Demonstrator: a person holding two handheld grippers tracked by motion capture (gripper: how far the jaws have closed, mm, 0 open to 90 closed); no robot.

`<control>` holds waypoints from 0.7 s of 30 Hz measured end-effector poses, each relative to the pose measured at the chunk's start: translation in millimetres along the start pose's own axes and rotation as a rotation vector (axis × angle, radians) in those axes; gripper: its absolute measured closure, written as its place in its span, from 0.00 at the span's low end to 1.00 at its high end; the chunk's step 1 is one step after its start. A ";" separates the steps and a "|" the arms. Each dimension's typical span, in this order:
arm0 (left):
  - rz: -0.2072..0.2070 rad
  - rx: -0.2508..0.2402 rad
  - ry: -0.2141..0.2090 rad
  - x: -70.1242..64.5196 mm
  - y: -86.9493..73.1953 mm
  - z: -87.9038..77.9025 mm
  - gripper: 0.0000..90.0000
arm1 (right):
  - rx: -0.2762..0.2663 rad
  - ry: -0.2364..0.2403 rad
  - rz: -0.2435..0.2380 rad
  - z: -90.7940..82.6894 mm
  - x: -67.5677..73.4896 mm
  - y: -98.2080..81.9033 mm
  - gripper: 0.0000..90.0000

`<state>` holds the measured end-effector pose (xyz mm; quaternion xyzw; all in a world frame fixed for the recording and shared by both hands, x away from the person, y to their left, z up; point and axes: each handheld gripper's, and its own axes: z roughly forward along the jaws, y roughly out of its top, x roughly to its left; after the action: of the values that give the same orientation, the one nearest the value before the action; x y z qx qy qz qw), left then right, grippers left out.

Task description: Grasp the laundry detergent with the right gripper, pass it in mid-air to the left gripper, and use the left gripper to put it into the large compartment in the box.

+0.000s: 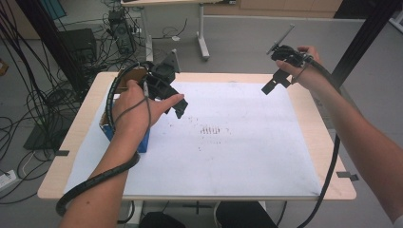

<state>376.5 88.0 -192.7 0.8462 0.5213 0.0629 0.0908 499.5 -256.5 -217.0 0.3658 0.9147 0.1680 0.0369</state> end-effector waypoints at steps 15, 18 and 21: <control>0.054 0.000 -0.026 -20.4 0.5 1.5 0.08 | -0.004 -0.045 0.054 -5.8 -18.5 18.1 0.06; 0.061 -0.004 -0.031 -22.2 -0.2 1.5 0.07 | 0.000 -0.051 0.056 -6.3 -18.8 22.6 0.06; 0.069 -0.005 -0.033 -23.8 -0.2 0.8 0.07 | 0.006 -0.053 0.055 -6.1 -17.6 24.7 0.06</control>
<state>365.8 66.7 -193.8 0.8644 0.4901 0.0532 0.0992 527.5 -253.5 -204.0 0.3954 0.9034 0.1564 0.0552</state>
